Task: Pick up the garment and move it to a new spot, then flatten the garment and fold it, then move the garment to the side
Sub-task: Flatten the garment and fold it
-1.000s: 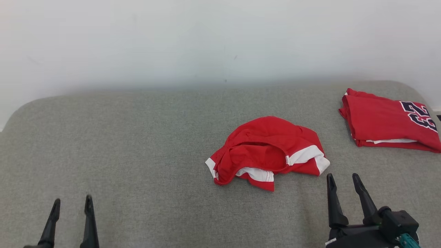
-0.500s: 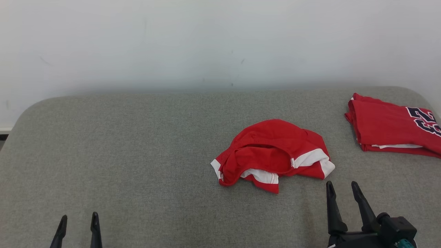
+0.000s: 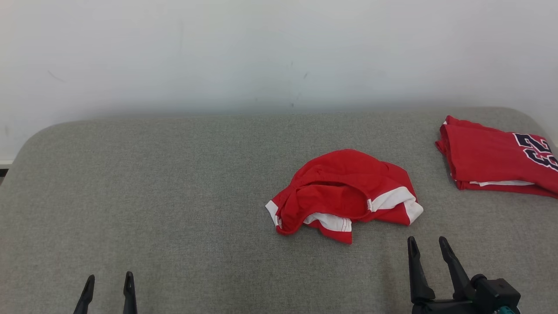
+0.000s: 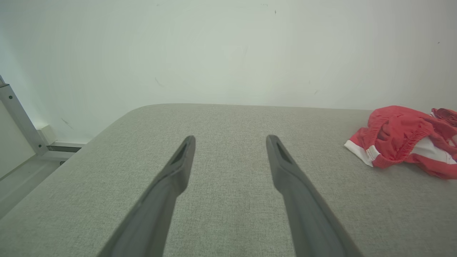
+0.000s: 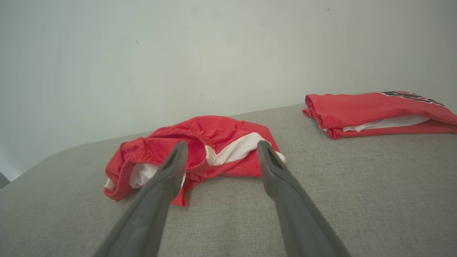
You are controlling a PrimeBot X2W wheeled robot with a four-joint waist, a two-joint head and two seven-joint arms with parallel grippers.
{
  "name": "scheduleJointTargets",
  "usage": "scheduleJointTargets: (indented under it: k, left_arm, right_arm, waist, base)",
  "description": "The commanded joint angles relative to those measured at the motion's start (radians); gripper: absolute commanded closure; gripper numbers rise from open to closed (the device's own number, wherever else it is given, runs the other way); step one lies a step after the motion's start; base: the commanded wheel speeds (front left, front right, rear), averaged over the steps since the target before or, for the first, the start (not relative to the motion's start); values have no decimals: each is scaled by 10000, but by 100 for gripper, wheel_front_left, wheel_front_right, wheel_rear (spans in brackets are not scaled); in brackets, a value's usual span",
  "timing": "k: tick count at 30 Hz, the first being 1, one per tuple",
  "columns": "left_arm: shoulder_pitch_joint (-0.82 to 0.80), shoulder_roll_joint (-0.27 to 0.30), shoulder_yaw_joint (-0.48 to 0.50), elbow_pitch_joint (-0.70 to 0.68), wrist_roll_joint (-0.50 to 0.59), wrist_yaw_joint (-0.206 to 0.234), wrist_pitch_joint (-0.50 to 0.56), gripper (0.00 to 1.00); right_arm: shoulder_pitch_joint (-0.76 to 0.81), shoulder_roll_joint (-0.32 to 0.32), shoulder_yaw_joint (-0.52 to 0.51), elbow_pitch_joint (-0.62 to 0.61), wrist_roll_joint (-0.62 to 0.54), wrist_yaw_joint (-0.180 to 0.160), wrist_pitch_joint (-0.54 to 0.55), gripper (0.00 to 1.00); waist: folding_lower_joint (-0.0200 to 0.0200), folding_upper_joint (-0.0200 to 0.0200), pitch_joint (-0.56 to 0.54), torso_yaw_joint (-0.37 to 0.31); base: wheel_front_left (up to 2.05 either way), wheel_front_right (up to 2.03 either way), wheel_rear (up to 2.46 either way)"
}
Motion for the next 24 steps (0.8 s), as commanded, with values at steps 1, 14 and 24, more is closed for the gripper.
scheduleJointTargets:
  k: [1,14,24]
  left_arm:
    - [-81,-26,44,20,69,8,-29,0]
    - [-108,-150,153,123,263,-84,-29,0]
    - [-160,-194,224,179,328,-77,-29,0]
  right_arm:
    - [63,43,27,18,4,-27,-41,0]
    - [18,9,37,90,-11,-27,-41,0]
    - [8,1,25,97,-59,-27,-41,0]
  waist:
    - [0,0,1,3]
    - [0,0,21,18]
    - [0,0,30,21]
  base:
    - [0,0,0]
    - [0,0,0]
    - [0,0,0]
